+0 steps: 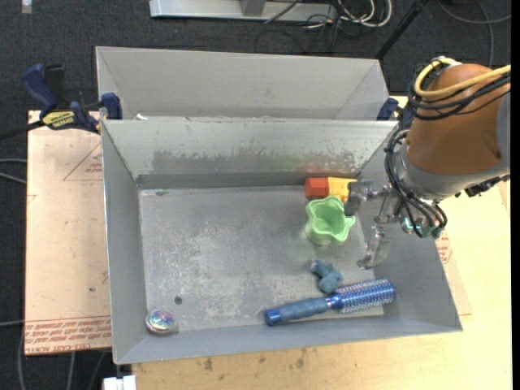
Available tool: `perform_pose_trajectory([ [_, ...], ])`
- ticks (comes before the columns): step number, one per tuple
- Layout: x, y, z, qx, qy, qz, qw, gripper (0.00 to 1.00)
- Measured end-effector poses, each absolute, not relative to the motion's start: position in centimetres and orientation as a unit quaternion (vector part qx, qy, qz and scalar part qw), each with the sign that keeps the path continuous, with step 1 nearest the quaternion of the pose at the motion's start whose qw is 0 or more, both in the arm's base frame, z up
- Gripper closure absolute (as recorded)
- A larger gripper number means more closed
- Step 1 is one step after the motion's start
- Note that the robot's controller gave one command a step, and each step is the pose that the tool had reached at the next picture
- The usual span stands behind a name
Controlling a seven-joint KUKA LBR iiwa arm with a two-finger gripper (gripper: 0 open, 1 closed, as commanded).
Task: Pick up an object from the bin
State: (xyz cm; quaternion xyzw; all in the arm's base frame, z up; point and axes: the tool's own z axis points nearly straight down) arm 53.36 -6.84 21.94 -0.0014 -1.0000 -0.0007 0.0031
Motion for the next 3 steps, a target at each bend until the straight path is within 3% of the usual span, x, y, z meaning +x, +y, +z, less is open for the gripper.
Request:
perform_pose_trajectory([
  [1,50.4,-10.3,12.3,0.137,-0.991,-0.001,0.003,0.00],
  [2,48.9,-6.3,7.3,0.233,-0.972,0.002,-0.009,0.00],
  [3,48.9,-6.3,7.3,0.233,-0.972,0.001,-0.009,1.00],
])
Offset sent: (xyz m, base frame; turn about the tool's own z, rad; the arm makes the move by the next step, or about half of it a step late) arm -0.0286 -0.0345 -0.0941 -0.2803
